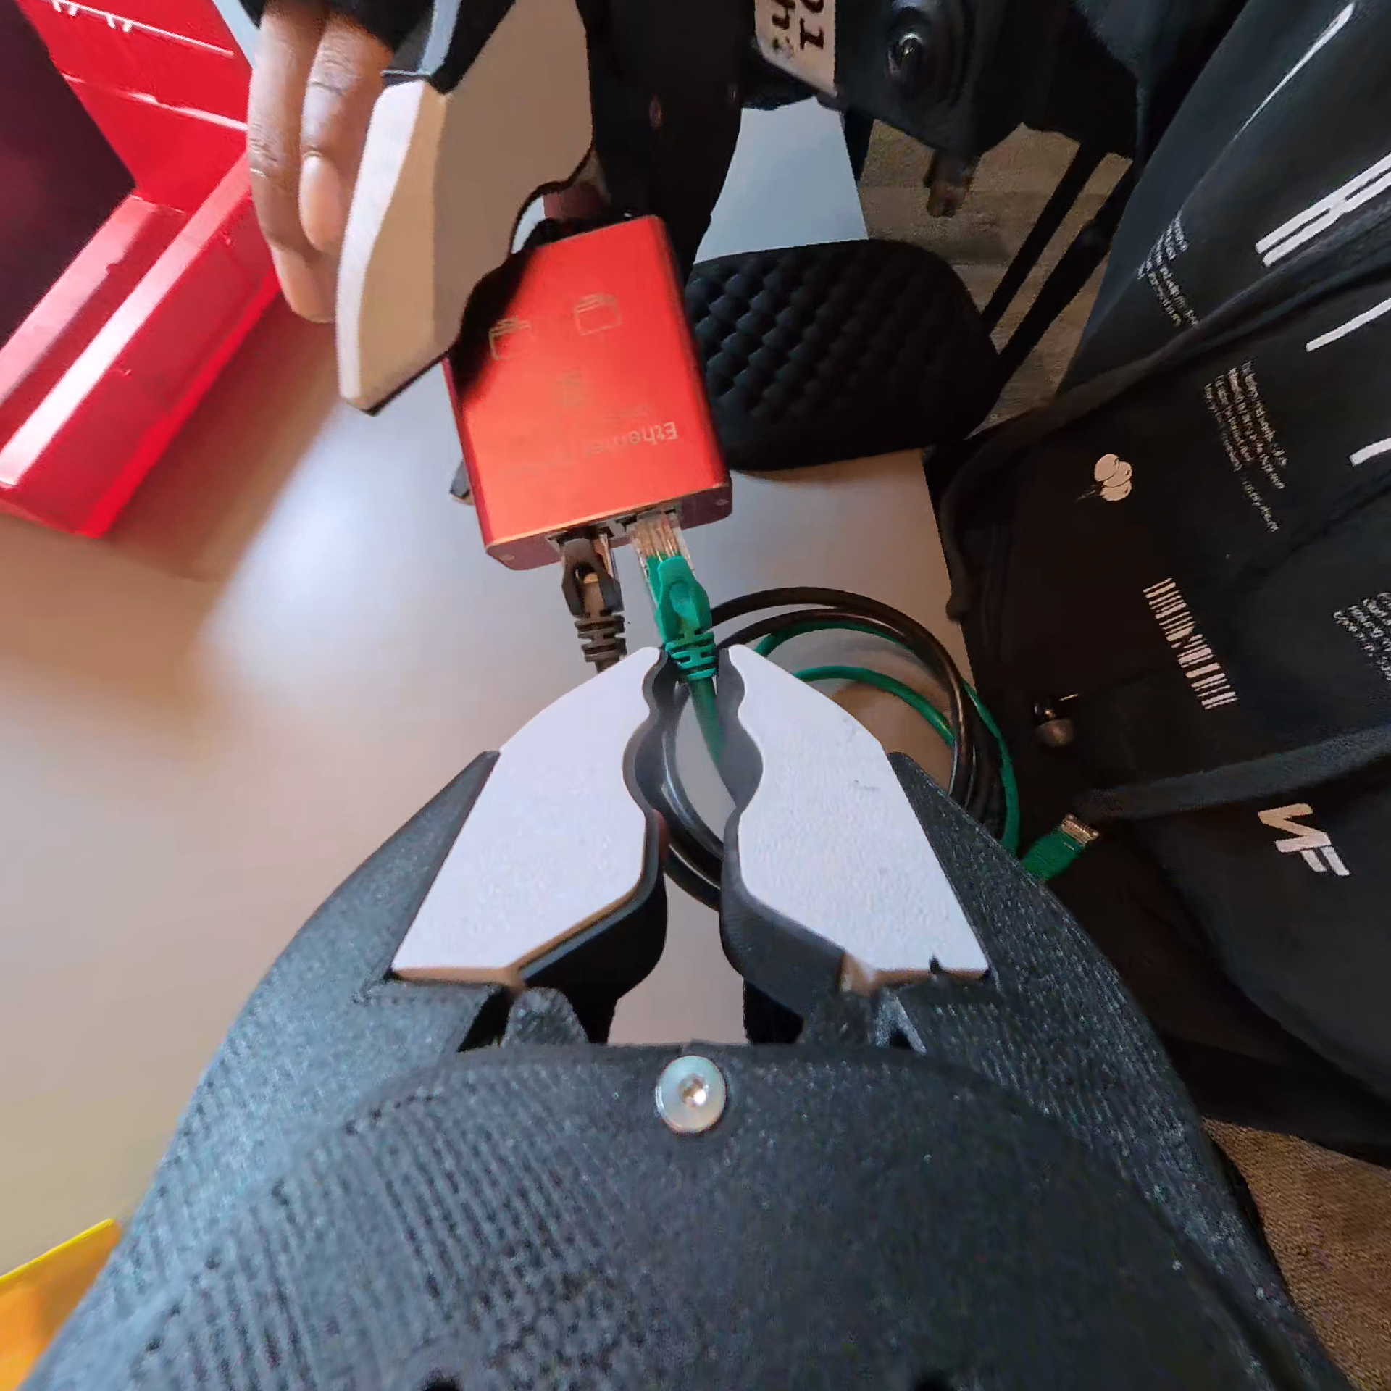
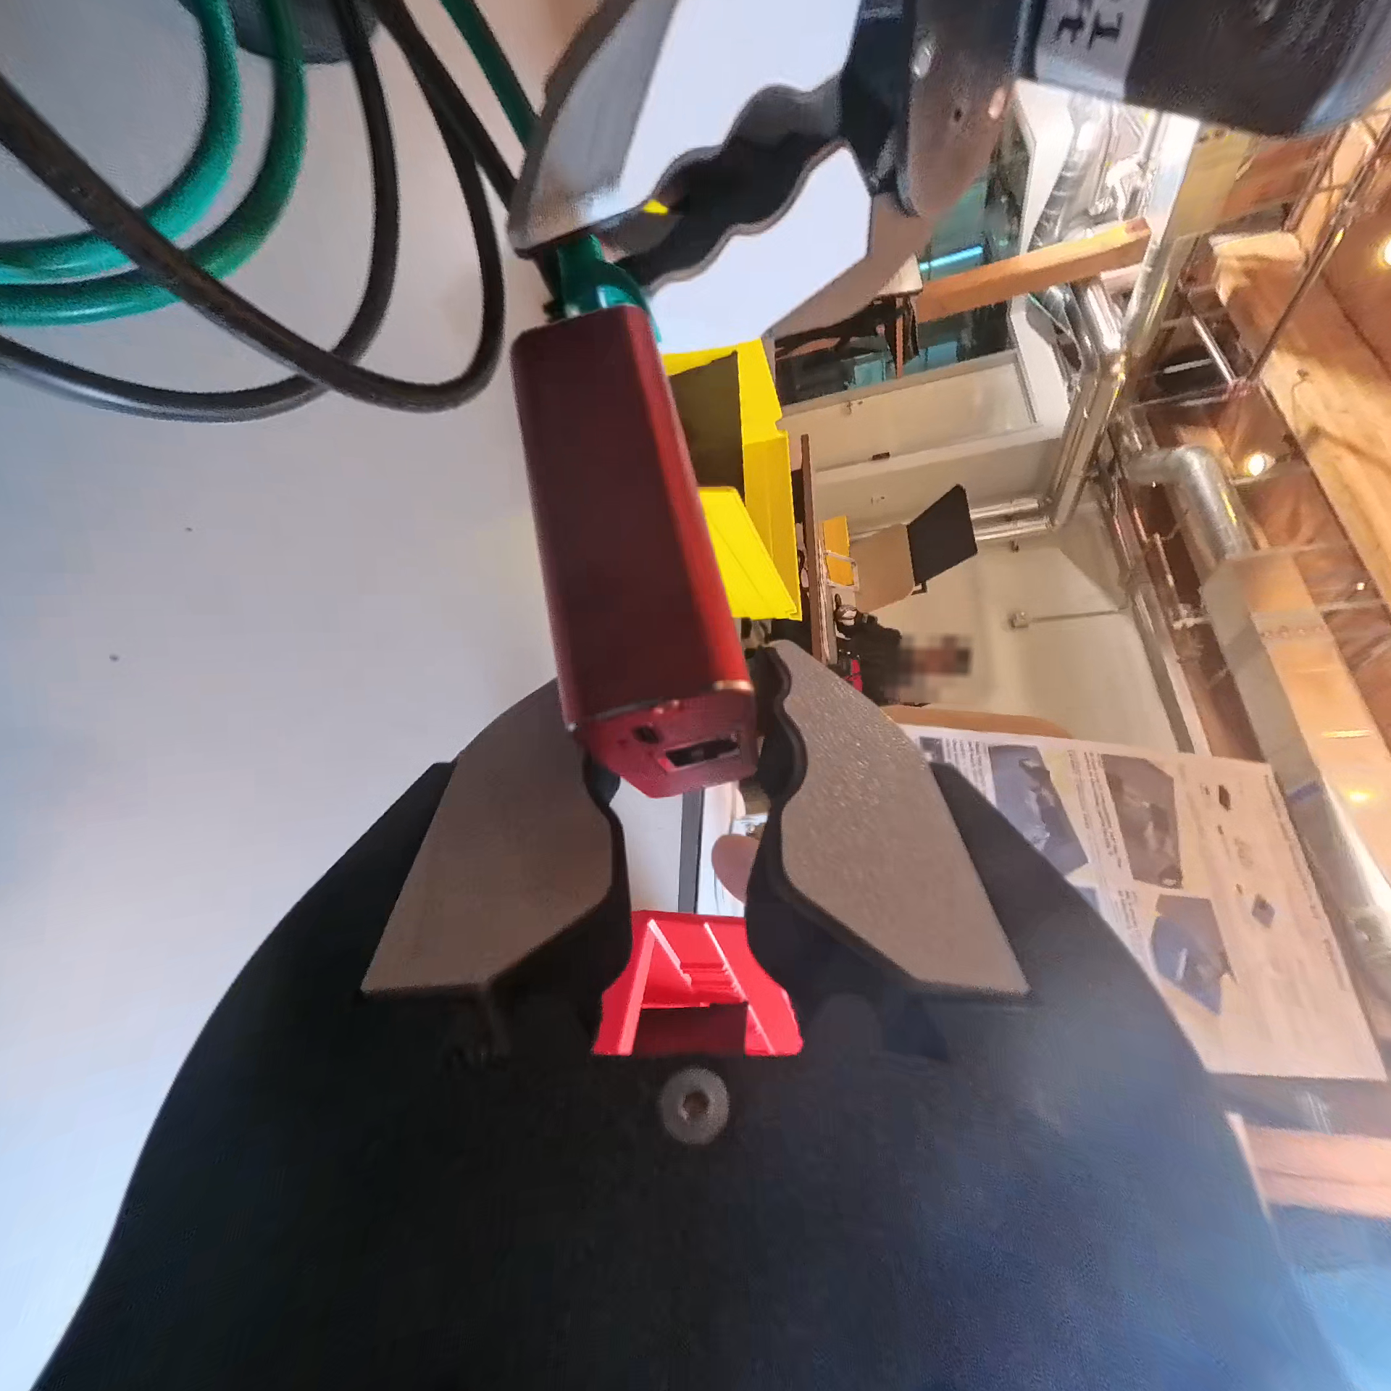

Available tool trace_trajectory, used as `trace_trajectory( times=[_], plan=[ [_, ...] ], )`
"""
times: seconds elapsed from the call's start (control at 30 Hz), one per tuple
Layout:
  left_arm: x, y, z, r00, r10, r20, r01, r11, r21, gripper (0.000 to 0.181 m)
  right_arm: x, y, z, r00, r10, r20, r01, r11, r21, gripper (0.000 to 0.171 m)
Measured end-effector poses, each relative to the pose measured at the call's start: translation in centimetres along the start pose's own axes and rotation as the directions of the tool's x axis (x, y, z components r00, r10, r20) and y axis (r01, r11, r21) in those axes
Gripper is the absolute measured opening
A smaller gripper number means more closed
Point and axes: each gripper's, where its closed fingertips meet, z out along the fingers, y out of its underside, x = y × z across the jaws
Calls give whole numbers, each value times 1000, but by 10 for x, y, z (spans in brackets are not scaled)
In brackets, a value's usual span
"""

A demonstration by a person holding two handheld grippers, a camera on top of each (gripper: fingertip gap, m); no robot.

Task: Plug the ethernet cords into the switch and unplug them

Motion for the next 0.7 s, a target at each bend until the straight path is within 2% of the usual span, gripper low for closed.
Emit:
trace_trajectory(
  times=[0.13,0.3,0.43,0.7],
  plan=[
    [3,1,0,1000,11,10,-11,1000,3,10,-4,-6,-3,999,-52,13,52,999,3,31],
    [-8,11,-1,979,136,151,-115,984,-138,10,-11,-13,-6,997,-58,51,56,998,41,29],
    [2,19,4,977,185,102,-158,960,-230,11,-18,-16,-5,993,-103,54,99,993,59,29],
    [9,39,8,998,63,-1,-58,921,-386,10,-30,-23,-1,972,-234,30,232,971,65,29]
  ],
)
